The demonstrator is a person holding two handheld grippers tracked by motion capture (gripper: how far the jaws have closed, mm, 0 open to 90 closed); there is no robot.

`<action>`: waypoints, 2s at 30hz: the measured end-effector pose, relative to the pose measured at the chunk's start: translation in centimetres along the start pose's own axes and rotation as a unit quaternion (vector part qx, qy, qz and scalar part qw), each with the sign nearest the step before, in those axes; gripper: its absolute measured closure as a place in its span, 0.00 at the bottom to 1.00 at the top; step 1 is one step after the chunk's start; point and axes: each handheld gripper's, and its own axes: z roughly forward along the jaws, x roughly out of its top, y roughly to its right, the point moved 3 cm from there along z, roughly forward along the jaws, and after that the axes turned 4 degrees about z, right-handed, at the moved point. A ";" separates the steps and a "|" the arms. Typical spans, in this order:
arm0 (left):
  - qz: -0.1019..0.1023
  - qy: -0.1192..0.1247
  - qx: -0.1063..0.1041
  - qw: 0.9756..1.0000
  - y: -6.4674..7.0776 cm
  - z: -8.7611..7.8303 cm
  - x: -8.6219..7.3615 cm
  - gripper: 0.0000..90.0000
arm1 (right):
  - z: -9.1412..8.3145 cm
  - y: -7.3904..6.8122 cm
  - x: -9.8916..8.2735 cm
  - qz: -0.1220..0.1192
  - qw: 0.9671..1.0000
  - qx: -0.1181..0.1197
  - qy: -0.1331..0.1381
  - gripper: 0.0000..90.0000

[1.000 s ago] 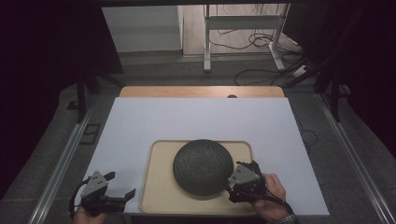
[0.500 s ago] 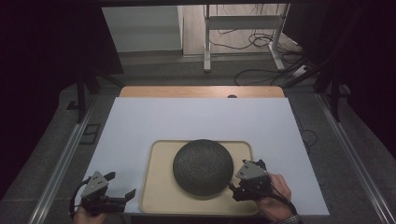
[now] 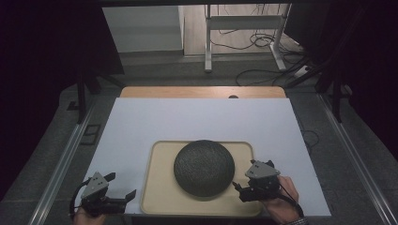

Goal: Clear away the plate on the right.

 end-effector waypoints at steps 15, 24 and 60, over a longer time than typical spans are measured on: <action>-0.002 0.001 0.000 1.000 0.0 0.0 0.0 0.00 | -1.1 1.3 -1.1 0.024 1.000 -0.006 0.014 0.00; -0.002 0.002 -0.001 1.000 0.0 0.0 0.0 0.00 | -1.7 1.9 -1.5 0.036 0.999 -0.010 0.030 0.00; -0.001 0.001 0.001 1.000 0.0 -0.1 0.0 0.00 | -4.6 4.2 -4.4 0.094 0.993 -0.038 0.062 0.00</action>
